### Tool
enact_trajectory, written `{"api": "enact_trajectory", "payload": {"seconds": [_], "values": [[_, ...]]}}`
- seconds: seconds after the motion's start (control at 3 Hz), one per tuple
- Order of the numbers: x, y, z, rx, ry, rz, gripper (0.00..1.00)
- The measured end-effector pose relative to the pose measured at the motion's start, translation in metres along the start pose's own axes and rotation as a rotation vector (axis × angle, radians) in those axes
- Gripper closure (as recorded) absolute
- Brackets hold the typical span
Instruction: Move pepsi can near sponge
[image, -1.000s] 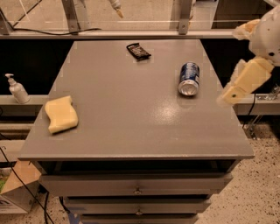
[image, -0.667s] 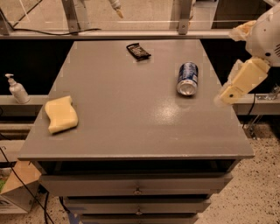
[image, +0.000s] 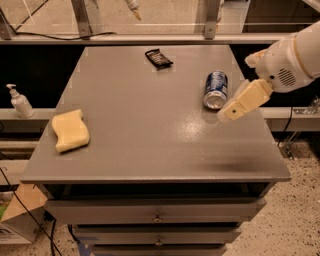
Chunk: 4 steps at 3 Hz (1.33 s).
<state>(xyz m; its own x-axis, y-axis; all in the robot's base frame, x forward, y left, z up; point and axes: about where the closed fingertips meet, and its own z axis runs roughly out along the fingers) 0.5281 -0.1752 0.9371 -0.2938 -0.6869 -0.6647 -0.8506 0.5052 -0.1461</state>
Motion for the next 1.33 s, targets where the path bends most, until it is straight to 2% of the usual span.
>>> {"api": "enact_trajectory", "payload": {"seconds": [0.67, 1.0, 1.33], "values": [[-0.004, -0.037, 0.064, 0.003, -0.145, 0.169, 0.0], [0.0, -0.058, 0.091, 0.018, -0.18, 0.228, 0.0], [0.01, -0.079, 0.108, 0.053, -0.177, 0.277, 0.0]]}}
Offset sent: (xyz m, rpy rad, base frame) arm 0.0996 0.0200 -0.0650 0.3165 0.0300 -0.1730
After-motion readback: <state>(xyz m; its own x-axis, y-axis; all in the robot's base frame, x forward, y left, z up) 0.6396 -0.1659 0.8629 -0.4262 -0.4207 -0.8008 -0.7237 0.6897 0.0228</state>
